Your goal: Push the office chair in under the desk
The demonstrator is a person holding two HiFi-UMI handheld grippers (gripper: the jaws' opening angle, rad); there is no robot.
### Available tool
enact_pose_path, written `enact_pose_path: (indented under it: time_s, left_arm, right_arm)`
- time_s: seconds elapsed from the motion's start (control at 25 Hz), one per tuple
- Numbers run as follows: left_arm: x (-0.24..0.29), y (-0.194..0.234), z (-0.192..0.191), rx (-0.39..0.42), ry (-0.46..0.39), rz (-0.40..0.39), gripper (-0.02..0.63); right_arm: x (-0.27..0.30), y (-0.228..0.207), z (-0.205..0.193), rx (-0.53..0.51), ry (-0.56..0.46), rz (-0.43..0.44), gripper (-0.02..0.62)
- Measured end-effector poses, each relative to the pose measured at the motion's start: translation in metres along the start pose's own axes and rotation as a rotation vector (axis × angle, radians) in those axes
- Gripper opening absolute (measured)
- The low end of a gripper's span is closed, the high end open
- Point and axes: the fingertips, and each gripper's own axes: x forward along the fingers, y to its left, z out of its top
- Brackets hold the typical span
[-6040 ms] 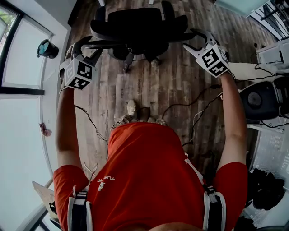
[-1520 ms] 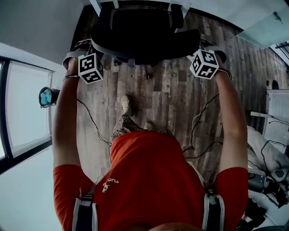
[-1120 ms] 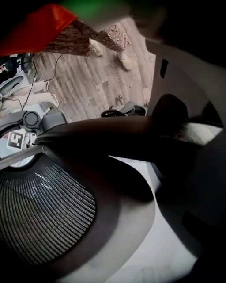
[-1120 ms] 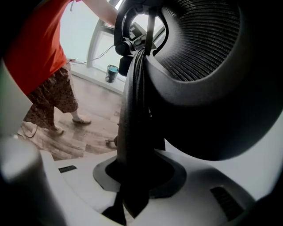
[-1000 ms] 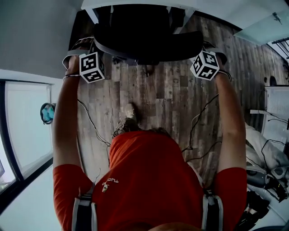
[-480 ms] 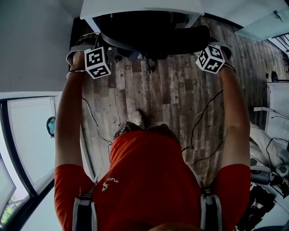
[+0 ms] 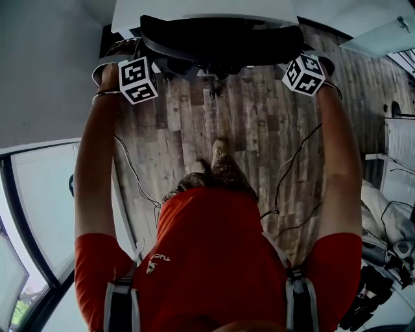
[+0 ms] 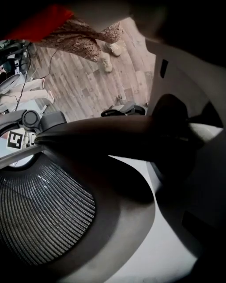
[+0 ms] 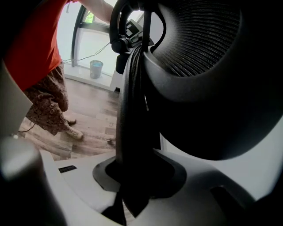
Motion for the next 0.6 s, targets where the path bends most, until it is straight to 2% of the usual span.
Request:
enact_pose_path:
  time_s: [0.16, 0.32, 0.6]
  left_arm:
    - [0.015, 0.017, 0.001, -0.009, 0.014, -0.002, 0.097]
    - [0.032, 0.033, 0.002, -0.020, 0.024, -0.003, 0.097]
    - [0.064, 0.059, -0.010, -0.032, 0.046, -0.006, 0.098]
  right_arm:
    - [0.017, -0.016, -0.017, -0.003, 0.005, 0.022, 0.114]
    - [0.024, -0.045, -0.016, -0.017, -0.013, 0.005, 0.114]
    - [0.056, -0.069, -0.027, -0.022, -0.006, 0.045, 0.114]
